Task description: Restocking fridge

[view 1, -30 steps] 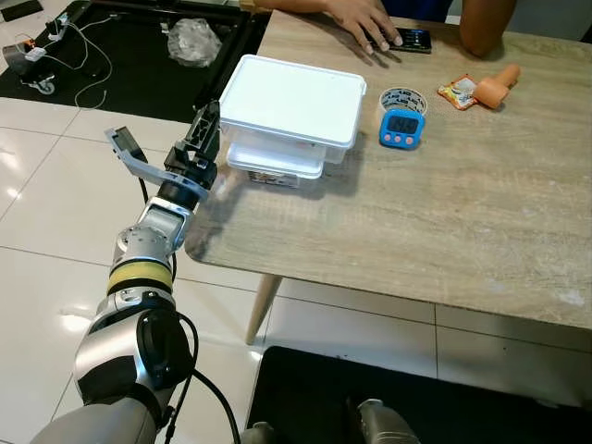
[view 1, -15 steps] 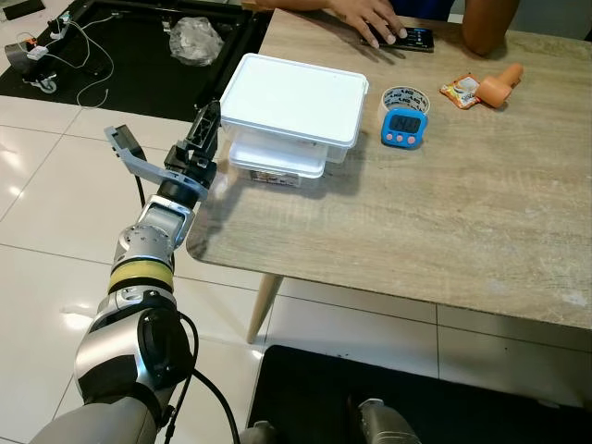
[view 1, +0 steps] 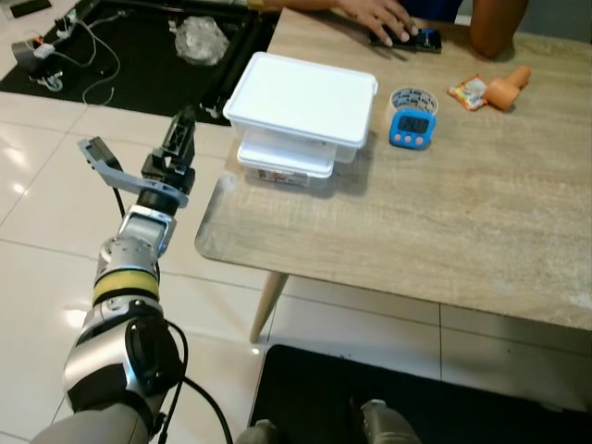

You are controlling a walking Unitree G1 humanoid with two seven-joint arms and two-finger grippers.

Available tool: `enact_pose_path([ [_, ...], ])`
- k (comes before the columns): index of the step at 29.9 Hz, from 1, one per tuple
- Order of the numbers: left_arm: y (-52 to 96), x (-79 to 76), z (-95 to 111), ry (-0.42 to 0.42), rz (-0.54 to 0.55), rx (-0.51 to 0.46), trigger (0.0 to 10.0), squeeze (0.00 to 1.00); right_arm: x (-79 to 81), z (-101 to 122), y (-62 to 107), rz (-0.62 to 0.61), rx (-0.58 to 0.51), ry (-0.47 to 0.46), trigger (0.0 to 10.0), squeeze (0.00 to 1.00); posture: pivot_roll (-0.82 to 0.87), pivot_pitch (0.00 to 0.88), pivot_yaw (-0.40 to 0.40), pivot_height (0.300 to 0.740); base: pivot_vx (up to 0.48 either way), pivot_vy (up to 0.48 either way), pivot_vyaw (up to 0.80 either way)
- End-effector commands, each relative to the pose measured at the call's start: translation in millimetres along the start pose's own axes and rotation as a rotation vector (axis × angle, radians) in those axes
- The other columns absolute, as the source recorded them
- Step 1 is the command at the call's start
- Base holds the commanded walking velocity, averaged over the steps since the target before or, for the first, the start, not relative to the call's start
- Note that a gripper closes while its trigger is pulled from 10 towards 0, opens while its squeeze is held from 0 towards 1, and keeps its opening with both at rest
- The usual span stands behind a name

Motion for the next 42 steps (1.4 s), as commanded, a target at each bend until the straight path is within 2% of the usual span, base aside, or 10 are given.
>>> enact_pose_path([
  [1,8.9,5.6,4.7,-0.016,0.014,-0.004,10.0,0.00,-12.4,-15.3,0.4,-0.052,0.058,-0.047,10.0,0.00,-0.11,0.222,-0.011,0.740,0.000,0.000,0.00],
  [4,10.0,6.4,4.1,-0.015,0.017,-0.007,10.0,0.00,-28.3,-14.7,-0.4,-0.104,0.067,-0.084,10.0,0.00,-0.11,0.215,-0.012,0.740,0.000,0.000,0.00],
  [13,14.8,8.7,0.0,-0.009,0.023,-0.011,10.0,0.00,-166.0,-20.8,17.8,-0.531,0.096,-0.385,10.0,0.00,-0.12,0.203,-0.017,0.740,0.000,0.000,0.00],
  [18,14.9,9.0,-0.7,-0.007,0.025,-0.011,10.0,0.00,-188.1,-13.3,23.9,-0.598,0.058,-0.445,10.0,0.00,-0.12,0.200,-0.013,0.740,0.000,0.000,0.00],
  [27,12.3,6.3,-8.1,0.006,0.013,0.014,10.0,0.00,-251.1,127.0,59.9,-0.646,-0.499,-0.665,10.0,0.00,-0.12,0.203,-0.004,0.740,0.000,0.000,0.00],
  [36,8.9,0.9,-21.0,0.017,-0.010,0.062,10.0,0.00,-214.9,264.4,107.0,-0.204,-1.025,-0.811,10.0,0.00,-0.11,0.202,-0.004,0.740,0.000,0.000,0.00],
  [37,8.7,-1.1,-27.1,0.022,-0.020,0.079,10.0,0.00,-168.4,314.0,132.5,0.118,-1.188,-0.750,10.0,0.16,-0.10,0.204,-0.005,0.740,0.000,0.000,0.00],
  [38,8.7,-1.1,-27.1,0.022,-0.020,0.079,10.0,0.00,-168.4,314.0,132.5,0.118,-1.188,-0.750,10.0,0.16,-0.10,0.204,-0.005,0.740,0.000,0.000,0.00],
  [39,7.8,-3.0,-30.2,0.026,-0.028,0.086,10.0,0.00,-140.6,335.5,149.0,0.286,-1.257,-0.705,10.0,0.59,-0.10,0.204,-0.005,0.740,0.000,0.000,0.00],
  [42,5.4,-7.3,-35.0,0.032,-0.044,0.098,10.0,0.00,-81.5,369.3,193.9,0.661,-1.389,-0.625,10.0,1.00,-0.09,0.210,-0.006,0.740,0.000,0.000,0.00],
])
Point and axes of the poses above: a point about 5 cm out from each wrist's last joint towards the gripper, its own y axis pointing back from the gripper into the wrist, its own z axis along the axis of the wrist's last joint, x = y × z, the point moved 5 cm from there along -y, pointing out of the wrist towards the gripper, and after that the axes turned 7 degrees about -y, right-handed, at the moved point
